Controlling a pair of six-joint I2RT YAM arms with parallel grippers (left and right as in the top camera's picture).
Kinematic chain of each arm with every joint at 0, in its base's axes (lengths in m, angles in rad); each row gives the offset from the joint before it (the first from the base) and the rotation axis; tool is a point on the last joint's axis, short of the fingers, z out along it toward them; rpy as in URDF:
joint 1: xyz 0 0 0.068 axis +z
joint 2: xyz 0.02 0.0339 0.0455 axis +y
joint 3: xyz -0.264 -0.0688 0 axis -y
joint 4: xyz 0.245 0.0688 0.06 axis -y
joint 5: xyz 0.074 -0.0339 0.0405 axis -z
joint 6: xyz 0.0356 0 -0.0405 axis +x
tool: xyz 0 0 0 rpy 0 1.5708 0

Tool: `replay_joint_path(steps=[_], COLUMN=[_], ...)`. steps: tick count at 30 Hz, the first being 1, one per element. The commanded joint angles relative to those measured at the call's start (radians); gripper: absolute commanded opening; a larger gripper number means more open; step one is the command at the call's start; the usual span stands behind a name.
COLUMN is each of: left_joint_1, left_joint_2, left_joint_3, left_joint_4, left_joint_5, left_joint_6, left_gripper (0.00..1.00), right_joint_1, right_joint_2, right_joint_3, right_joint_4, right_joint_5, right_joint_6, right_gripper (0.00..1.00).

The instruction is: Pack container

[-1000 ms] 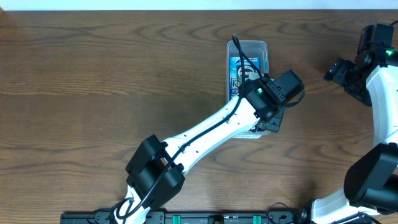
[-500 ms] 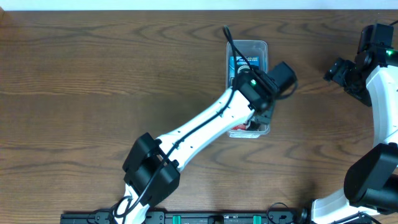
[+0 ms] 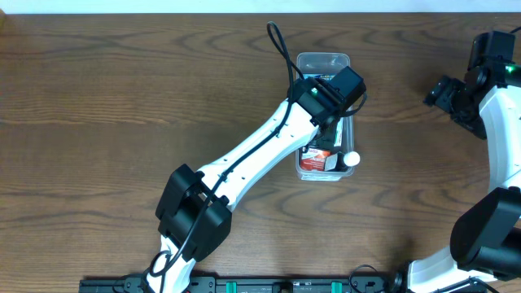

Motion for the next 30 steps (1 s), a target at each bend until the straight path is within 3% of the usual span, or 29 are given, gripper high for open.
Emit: replay_joint_path(steps=[1,10,17,22,24,30], left_joint_1=[0.001,0.001,0.001,0.012,0.027,0.133], left_joint_2=[0.013,0.012,0.004,0.004,0.003,-0.036], left_joint_3=[-0.01,-0.01,-0.01,-0.01,-0.01,-0.01], left_joint_4=[-0.007,-0.008,-0.01,-0.015,-0.027,-0.12], left_joint_5=[-0.024,-0.022,0.16,0.083,0.061,0.051], left_joint_6=[-0.009,-0.013,-0.014,-0.008,-0.008,-0.008], left_gripper=[0.59,0.59,0.59,0.59,0.65,0.66], right_joint_1=[-0.005,-0.005,-0.005,-0.005,-0.005,-0.005], right_joint_2=[0.003,0.003,0.003,0.003,0.003,0.003], right_joint_3=[0.001,0.001,0.001,0.001,0.001,0.001], right_joint_4=[0.0,0.0,0.0,0.0,0.0,0.0], right_joint_5=[0.003,0.003,0.003,0.003,0.003,0.003], right_joint_6=[0.001,0.001,0.001,0.001,0.001,0.001], right_gripper=[0.99,0.99,0.99,0.99,0.99,0.99])
